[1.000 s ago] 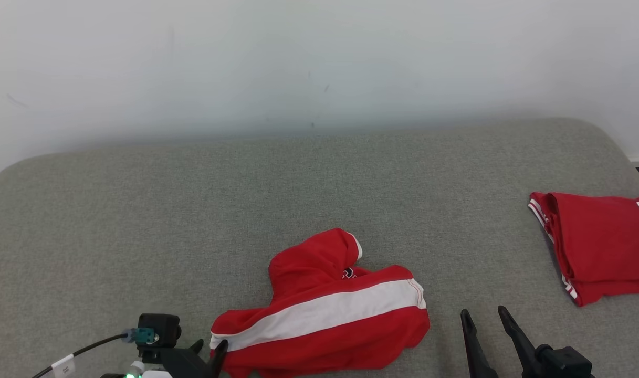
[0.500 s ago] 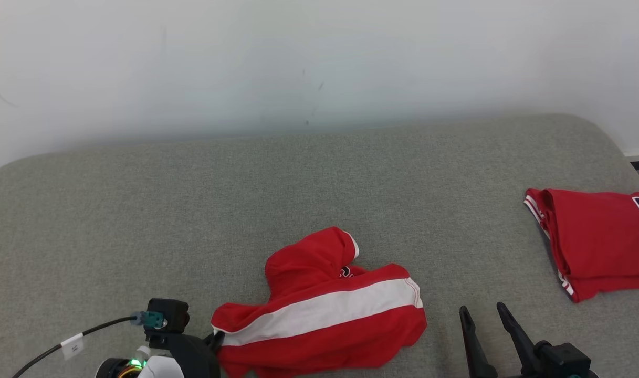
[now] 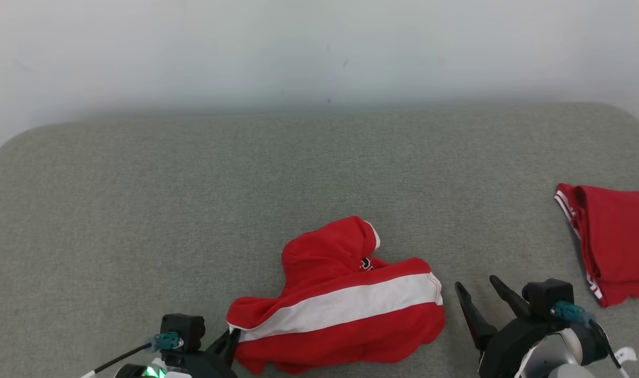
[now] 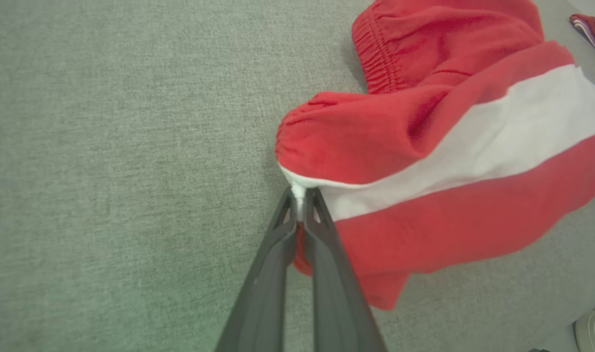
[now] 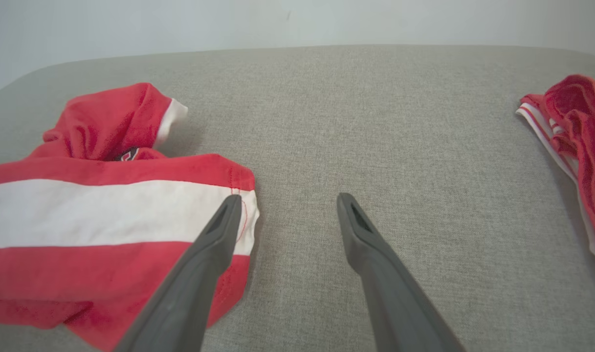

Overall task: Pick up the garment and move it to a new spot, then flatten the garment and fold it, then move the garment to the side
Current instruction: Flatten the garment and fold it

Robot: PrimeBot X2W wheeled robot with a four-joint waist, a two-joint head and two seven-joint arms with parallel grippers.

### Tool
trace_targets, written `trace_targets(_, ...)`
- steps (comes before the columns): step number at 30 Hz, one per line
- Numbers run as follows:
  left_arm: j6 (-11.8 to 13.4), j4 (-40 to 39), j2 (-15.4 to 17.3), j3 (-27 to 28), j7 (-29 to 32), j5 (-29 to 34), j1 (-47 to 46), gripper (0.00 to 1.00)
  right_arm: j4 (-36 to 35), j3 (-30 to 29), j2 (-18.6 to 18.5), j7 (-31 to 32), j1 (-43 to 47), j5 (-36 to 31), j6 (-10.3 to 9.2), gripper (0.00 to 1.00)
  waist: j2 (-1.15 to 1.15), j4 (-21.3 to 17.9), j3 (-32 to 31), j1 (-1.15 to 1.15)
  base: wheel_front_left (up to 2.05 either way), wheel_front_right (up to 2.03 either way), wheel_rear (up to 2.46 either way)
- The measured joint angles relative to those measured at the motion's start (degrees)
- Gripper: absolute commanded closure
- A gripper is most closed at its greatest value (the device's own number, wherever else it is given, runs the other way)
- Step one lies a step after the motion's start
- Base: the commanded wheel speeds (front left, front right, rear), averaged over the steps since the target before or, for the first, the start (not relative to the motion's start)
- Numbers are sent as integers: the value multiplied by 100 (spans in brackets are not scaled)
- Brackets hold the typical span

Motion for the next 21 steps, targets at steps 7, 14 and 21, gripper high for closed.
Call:
trace_targets(7,27,-43,-33,-43,-49,0,23,100,234,325,-192,1148,-475,307,0,0,0,147,118,0,0,0,0)
trace_targets(14,32,-71,-34,-91,-87,14,-87,100,432,543,-183,1903,-931,538,0,0,0,176,263,0,0,0,0)
trace_targets(21,9,-55,-59,-131,-116,18,-185,100,422,597,-32,2332,-962,775,0,0,0,212,374,0,0,0,0)
